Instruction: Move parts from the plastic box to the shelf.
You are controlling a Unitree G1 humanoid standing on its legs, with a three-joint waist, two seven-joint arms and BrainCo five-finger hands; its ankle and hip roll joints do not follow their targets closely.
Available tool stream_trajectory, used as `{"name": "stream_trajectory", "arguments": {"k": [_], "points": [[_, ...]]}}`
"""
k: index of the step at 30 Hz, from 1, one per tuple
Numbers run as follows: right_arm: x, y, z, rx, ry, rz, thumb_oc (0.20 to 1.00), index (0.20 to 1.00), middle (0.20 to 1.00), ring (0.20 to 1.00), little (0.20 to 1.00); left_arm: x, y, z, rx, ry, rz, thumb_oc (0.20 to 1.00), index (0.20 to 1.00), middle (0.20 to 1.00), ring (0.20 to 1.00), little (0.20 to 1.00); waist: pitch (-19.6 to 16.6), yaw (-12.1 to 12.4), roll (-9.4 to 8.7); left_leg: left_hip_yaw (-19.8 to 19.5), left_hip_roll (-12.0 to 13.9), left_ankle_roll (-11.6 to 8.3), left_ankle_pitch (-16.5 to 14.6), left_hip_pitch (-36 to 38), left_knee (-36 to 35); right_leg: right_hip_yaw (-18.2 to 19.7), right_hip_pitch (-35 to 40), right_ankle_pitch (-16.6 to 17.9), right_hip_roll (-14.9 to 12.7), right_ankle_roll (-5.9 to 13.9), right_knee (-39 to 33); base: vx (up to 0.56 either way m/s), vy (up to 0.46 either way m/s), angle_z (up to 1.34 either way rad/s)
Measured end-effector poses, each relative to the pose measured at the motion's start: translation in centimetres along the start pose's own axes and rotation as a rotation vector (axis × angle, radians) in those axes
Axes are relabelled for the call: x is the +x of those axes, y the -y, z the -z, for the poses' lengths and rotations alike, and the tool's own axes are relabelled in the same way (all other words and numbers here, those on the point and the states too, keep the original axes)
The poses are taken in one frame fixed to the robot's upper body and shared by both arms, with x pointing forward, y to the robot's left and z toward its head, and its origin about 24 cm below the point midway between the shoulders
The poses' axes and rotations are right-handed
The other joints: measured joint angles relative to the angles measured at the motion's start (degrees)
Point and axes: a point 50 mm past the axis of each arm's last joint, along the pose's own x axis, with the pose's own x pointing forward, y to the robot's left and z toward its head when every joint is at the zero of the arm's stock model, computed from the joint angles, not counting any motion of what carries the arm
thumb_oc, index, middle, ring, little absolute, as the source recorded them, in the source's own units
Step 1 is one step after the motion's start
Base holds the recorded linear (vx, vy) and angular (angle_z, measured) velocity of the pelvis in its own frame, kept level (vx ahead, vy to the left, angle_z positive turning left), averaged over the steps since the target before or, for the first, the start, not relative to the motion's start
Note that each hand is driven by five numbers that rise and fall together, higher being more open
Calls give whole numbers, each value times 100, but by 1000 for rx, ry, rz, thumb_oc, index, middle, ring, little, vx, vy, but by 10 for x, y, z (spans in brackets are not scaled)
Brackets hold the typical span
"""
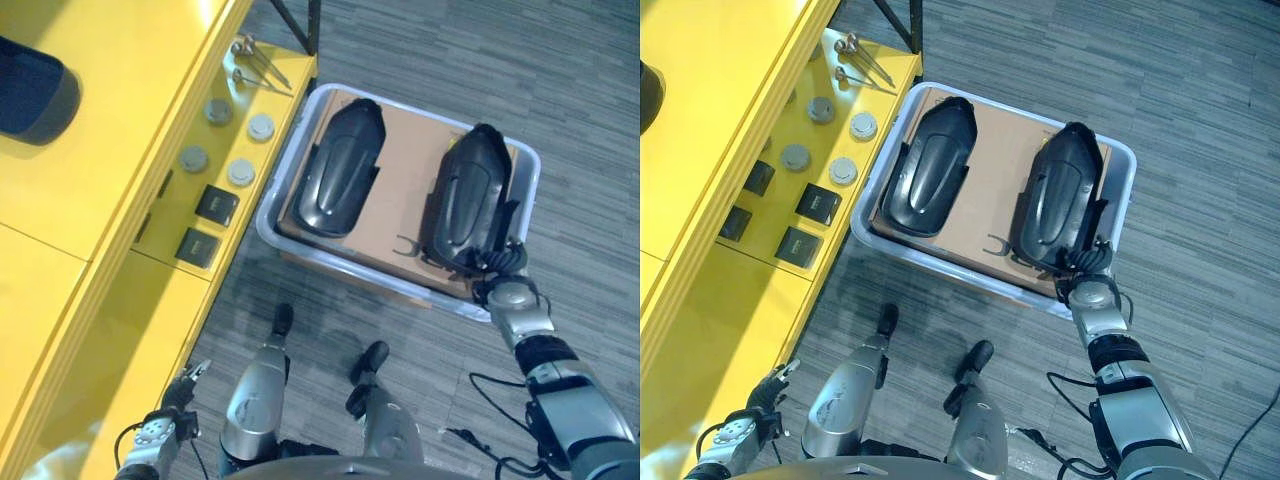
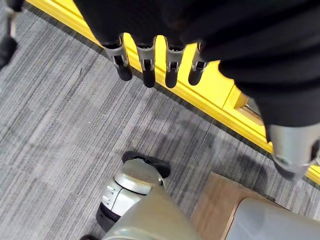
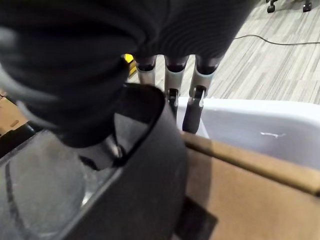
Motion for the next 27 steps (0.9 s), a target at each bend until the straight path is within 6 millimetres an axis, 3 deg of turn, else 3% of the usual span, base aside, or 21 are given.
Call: {"name": "stream_trajectory", "arguments": {"k": [6,12,14,17,18,19,21,22,27], "points": [[0,4,9,-9,-28,9,200,200,200,200,200,0,0,-1,1,2,1,1000,1000,1000,1000,1000,-20,15,5,-32,23,-19,10,111,-15,-41,161,58,57,-30,-101,27,-40,2],[-25,-17,57,-1,-164,-70,200,200,200,200,200,1,5,-11,-82,47,62,1000,1000,1000,1000,1000,-670,-5,-33,-23,37,-71,-148,403,-36,-75,517,-17,64,-10,-233,105,-44,1],[-33,-23,68,34,-196,-86,200,200,200,200,200,1,11,-24,-145,100,122,1000,1000,1000,1000,1000,-713,0,-42,11,36,-76,-171,585,-64,-73,699,-15,69,-13,-263,129,-28,0],[-48,-30,81,74,-211,-110,200,200,200,200,200,-5,26,-53,-191,222,236,1000,1000,1000,1000,1000,-900,28,-100,6,37,-37,-224,778,-141,-52,858,-73,54,18,-255,176,-12,-2],[-56,-31,77,114,-174,-121,200,200,200,200,200,-20,39,-93,-180,353,351,1000,1000,1000,1000,1000,-905,7,-101,9,39,-29,-238,1023,-177,-49,1088,-69,58,17,-295,211,41,-4],[-61,-30,73,130,-149,-130,200,200,200,200,200,-31,45,-121,-159,454,411,1000,1000,1000,1000,1000,-910,-8,-100,57,39,-21,-252,1168,-235,-31,1222,-90,58,21,-290,174,65,-9],[-64,-32,63,161,-103,-143,200,200,200,200,200,-42,47,-146,-138,554,450,1000,1000,1000,1000,1000,-1112,-24,-112,113,57,-24,-288,1181,-250,62,1191,-146,58,27,-260,95,66,-20],[-64,-32,55,176,-76,-148,200,200,200,200,200,-45,52,-167,-137,606,470,1000,1000,1000,1000,1000,-1287,-125,-102,157,55,-13,-298,1222,-260,100,1208,-147,51,29,-271,78,67,-27],[-66,-33,32,214,11,-141,200,200,200,200,200,-73,70,-207,-187,733,602,1000,1000,1000,1000,1000,-1578,-310,-74,425,84,25,-273,1519,-427,374,1252,-88,74,42,-281,39,26,-26]]}}
